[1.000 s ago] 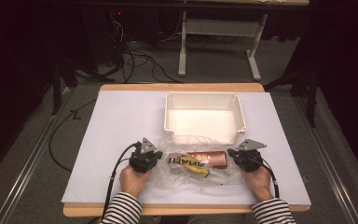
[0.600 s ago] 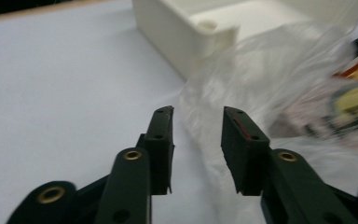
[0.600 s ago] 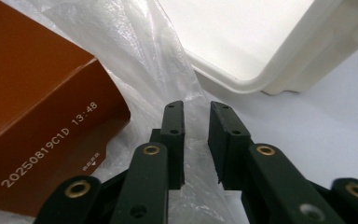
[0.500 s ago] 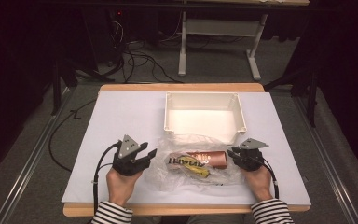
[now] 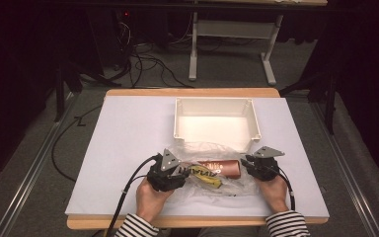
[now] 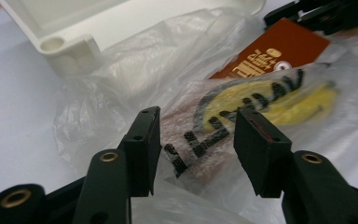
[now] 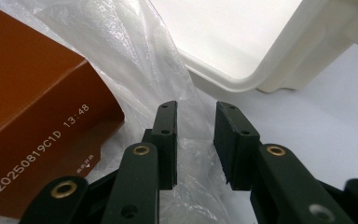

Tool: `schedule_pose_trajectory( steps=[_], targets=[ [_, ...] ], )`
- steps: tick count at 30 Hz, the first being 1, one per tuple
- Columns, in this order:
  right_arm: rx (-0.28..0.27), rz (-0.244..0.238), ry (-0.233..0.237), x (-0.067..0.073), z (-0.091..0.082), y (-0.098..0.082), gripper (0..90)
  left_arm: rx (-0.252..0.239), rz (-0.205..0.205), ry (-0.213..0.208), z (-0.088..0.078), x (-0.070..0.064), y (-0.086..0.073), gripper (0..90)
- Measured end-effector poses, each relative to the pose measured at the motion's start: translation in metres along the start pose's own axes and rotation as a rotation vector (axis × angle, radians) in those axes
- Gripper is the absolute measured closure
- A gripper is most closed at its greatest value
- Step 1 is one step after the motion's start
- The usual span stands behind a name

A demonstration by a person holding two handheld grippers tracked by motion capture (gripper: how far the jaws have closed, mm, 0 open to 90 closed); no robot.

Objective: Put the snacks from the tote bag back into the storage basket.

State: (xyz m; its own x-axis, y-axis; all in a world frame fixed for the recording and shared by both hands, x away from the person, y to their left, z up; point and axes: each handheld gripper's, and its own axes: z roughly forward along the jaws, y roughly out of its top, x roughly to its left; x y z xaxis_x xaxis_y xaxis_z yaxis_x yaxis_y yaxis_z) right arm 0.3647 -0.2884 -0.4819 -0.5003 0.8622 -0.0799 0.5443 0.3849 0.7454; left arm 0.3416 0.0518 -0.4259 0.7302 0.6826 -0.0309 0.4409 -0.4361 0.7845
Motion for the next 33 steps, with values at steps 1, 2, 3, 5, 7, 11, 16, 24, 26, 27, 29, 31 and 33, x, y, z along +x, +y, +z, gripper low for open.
schedule_pose_trajectory(
  steps=[1, 2, 3, 5, 7, 11, 16, 24, 26, 27, 29, 31, 33],
  targets=[
    [-0.001, -0.004, -0.002, 0.000, 0.000, 0.000, 70.3, -0.006, -0.016, -0.001, 0.003, 0.001, 0.000, 51.3],
    [-0.001, -0.004, -0.002, 0.000, 0.000, 0.000, 70.3, -0.008, -0.021, -0.001, 0.004, 0.002, 0.000, 51.2],
    [-0.001, -0.005, -0.002, 0.000, 0.000, 0.000, 70.3, -0.005, -0.024, 0.000, 0.006, 0.003, 0.001, 51.2],
    [0.000, -0.002, -0.001, 0.000, 0.000, 0.000, 70.3, 0.019, -0.013, 0.016, 0.012, 0.003, 0.000, 51.5],
    [-0.001, -0.002, -0.001, 0.000, 0.000, 0.000, 70.3, 0.033, -0.009, 0.020, 0.016, 0.002, -0.001, 54.4],
    [-0.002, 0.000, -0.001, 0.000, 0.000, 0.000, 69.8, 0.027, -0.023, 0.037, 0.015, 0.007, -0.002, 70.3],
    [0.000, 0.012, -0.002, -0.001, 0.000, 0.000, 68.6, 0.063, -0.008, 0.026, 0.011, 0.011, -0.001, 90.0],
    [0.002, 0.018, -0.004, -0.001, 0.000, 0.000, 67.5, 0.031, 0.000, 0.005, -0.004, 0.011, -0.011, 90.0],
    [0.001, 0.016, -0.006, -0.001, 0.000, 0.000, 67.5, 0.028, -0.008, 0.003, -0.013, 0.010, -0.019, 90.0],
    [0.001, 0.015, -0.007, -0.001, 0.000, 0.000, 67.5, 0.030, -0.012, 0.001, -0.016, 0.010, -0.023, 90.0],
    [0.001, 0.014, -0.008, -0.001, 0.000, 0.000, 67.5, 0.046, -0.012, 0.008, -0.019, 0.010, -0.032, 90.0],
    [0.001, 0.014, -0.009, -0.001, 0.000, 0.000, 67.4, 0.065, -0.014, 0.007, -0.021, 0.010, -0.042, 90.0],
    [0.001, 0.016, -0.010, 0.000, 0.000, 0.000, 67.3, 0.052, -0.021, 0.009, -0.024, 0.010, -0.048, 90.0]
  ],
)
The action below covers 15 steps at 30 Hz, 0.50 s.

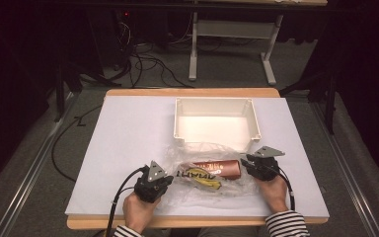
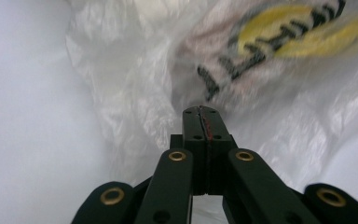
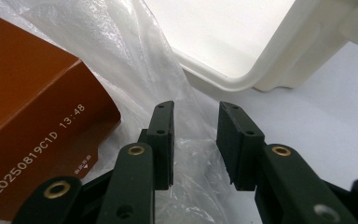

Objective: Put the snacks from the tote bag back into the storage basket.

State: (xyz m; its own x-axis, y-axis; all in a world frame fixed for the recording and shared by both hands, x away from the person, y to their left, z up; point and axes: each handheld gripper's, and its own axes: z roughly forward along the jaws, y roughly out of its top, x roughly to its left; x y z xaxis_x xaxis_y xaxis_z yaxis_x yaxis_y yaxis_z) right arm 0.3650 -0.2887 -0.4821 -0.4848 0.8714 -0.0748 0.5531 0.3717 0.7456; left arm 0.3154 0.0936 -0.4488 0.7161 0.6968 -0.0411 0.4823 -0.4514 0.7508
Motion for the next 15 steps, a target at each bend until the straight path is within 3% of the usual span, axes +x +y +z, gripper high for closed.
schedule_pose_trajectory(
  steps=[3, 5, 12, 15],
  targets=[
    [0.000, -0.001, -0.001, 0.000, 0.000, 0.000, 67.1, -0.074, -0.020, 0.009, -0.005, 0.000, 0.004, 88.5],
    [0.000, -0.002, -0.003, 0.000, 0.000, 0.000, 66.9, -0.101, -0.029, 0.006, -0.006, -0.001, 0.012, 78.9],
    [-0.001, -0.002, -0.005, 0.000, 0.000, 0.000, 66.7, -0.080, -0.017, 0.009, 0.019, -0.005, 0.040, 54.3],
    [-0.001, -0.002, -0.005, 0.000, 0.000, 0.000, 66.6, -0.075, -0.001, 0.002, 0.028, -0.006, 0.048, 52.2]
  ],
)
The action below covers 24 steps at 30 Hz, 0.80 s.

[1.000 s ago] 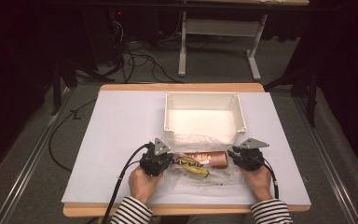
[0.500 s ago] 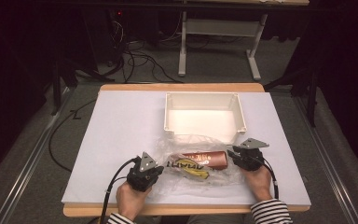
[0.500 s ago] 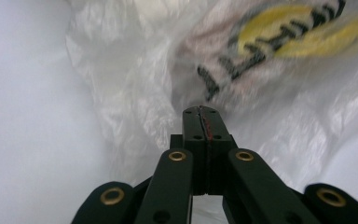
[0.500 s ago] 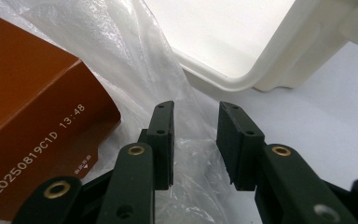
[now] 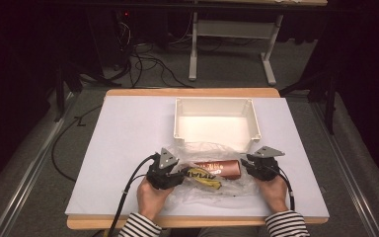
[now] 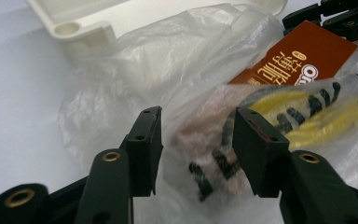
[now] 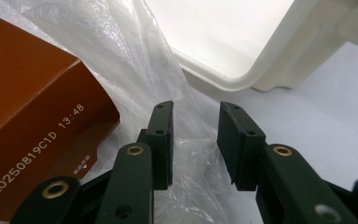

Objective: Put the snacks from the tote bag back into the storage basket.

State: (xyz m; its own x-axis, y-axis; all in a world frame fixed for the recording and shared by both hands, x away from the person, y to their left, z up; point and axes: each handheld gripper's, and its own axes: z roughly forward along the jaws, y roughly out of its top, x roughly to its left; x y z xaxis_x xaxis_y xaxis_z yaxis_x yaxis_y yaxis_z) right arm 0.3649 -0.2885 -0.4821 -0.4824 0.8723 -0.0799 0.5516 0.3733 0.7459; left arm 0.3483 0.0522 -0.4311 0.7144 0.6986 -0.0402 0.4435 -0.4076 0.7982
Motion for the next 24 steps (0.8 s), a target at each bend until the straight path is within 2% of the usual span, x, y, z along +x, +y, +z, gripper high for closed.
schedule_pose_trajectory(
  steps=[3, 7, 14, 18, 24],
  targets=[
    [0.000, 0.000, 0.000, 0.000, 0.000, 0.000, 66.7, 0.013, 0.019, -0.020, 0.007, -0.001, 0.005, 54.5],
    [-0.001, -0.001, 0.000, 0.000, 0.000, 0.000, 66.6, 0.044, 0.039, -0.046, 0.013, -0.002, 0.006, 66.7],
    [-0.001, -0.002, 0.000, 0.000, 0.000, 0.000, 66.6, 0.058, 0.074, -0.041, 0.013, -0.002, 0.005, 90.0],
    [-0.001, -0.002, 0.000, 0.000, 0.000, 0.000, 66.6, 0.048, 0.088, -0.040, 0.009, -0.003, 0.004, 90.0],
    [-0.001, -0.003, 0.000, 0.000, 0.000, 0.000, 66.6, 0.019, 0.093, -0.062, -0.012, -0.007, 0.000, 90.0]
  ],
)
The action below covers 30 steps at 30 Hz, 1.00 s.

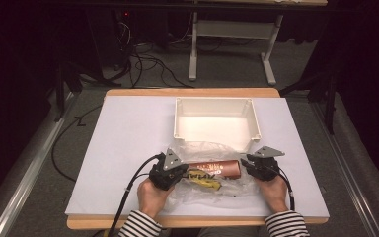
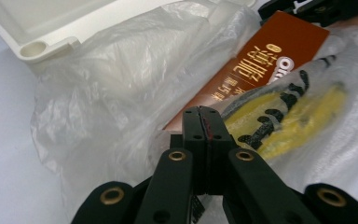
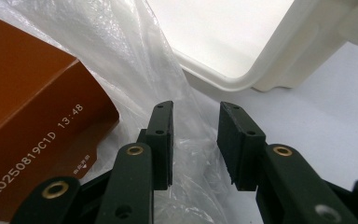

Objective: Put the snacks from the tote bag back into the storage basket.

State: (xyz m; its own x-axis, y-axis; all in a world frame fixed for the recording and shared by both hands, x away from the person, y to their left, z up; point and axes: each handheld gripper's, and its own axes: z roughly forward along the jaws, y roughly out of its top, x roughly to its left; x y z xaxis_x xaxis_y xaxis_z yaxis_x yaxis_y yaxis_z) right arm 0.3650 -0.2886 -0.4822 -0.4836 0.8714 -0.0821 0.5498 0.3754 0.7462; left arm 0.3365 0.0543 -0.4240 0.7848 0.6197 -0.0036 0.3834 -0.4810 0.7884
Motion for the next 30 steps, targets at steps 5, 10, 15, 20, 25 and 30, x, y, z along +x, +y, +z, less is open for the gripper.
schedule_pose_trajectory(
  steps=[5, 10, 15, 20, 25, 30],
  targets=[
    [0.000, 0.000, -0.001, 0.000, 0.000, 0.000, 66.4, 0.008, -0.006, -0.022, -0.013, -0.011, -0.018, 90.0],
    [0.000, 0.000, -0.001, 0.000, 0.000, 0.000, 66.3, 0.035, -0.019, -0.022, -0.016, -0.015, -0.037, 90.0],
    [0.000, 0.001, -0.002, 0.000, 0.000, 0.000, 66.2, 0.054, -0.071, -0.022, -0.012, -0.016, -0.048, 90.0],
    [0.000, 0.001, -0.002, 0.000, 0.000, 0.000, 66.2, 0.085, -0.111, 0.031, 0.003, -0.009, -0.057, 90.0],
    [0.001, -0.003, -0.004, 0.001, 0.000, 0.000, 66.1, 0.087, -0.130, 0.057, 0.009, -0.001, -0.057, 90.0],
    [-0.001, -0.005, -0.006, 0.001, 0.000, 0.000, 66.1, 0.052, -0.125, 0.037, -0.001, -0.004, -0.055, 80.4]
  ],
)
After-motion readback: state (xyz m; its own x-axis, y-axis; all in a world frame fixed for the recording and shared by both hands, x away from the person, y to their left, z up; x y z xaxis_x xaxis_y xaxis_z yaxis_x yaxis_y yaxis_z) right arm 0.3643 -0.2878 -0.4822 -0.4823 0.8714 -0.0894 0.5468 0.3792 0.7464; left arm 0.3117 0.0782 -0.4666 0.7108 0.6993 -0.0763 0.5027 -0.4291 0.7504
